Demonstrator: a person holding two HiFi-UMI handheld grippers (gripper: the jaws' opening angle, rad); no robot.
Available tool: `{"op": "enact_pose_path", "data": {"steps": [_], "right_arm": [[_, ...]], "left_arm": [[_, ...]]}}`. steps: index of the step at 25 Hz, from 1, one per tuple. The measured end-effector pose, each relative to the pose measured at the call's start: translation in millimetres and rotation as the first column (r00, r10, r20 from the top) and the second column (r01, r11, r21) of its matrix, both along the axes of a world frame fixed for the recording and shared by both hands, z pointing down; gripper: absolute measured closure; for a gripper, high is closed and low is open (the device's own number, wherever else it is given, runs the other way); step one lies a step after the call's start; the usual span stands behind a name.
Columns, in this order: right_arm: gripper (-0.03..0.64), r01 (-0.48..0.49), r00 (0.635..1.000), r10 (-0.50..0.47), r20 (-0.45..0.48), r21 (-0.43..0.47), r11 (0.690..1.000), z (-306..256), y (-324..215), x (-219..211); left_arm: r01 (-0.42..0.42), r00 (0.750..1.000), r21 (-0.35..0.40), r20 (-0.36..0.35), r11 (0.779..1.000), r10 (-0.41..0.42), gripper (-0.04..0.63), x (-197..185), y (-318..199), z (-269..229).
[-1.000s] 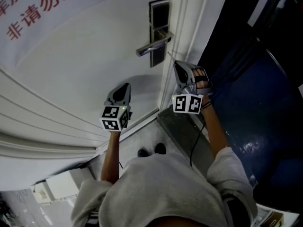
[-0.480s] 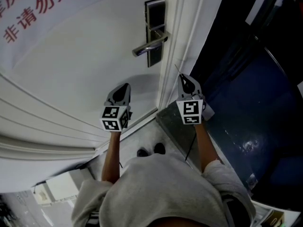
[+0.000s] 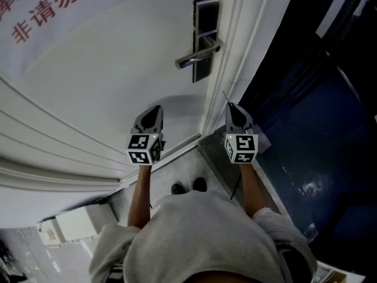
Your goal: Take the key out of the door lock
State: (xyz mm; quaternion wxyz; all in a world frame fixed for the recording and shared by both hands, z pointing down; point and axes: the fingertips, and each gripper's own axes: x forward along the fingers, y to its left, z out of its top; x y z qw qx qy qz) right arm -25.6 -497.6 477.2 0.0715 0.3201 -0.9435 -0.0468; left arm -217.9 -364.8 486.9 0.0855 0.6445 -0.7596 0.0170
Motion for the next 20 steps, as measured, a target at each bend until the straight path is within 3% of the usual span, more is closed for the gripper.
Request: {"op": "enact_pose_path", "data": {"steps": [20], "right_arm": [[0.588, 0.254, 0.967, -0.254, 0.007, 0.015, 0.967, -2.9, 57.6, -95.3]], "left_arm": [[0.194, 0.981, -0.01, -0.007, 0.981, -0.194, 0.577, -50.7, 72.3, 5.3]]}}
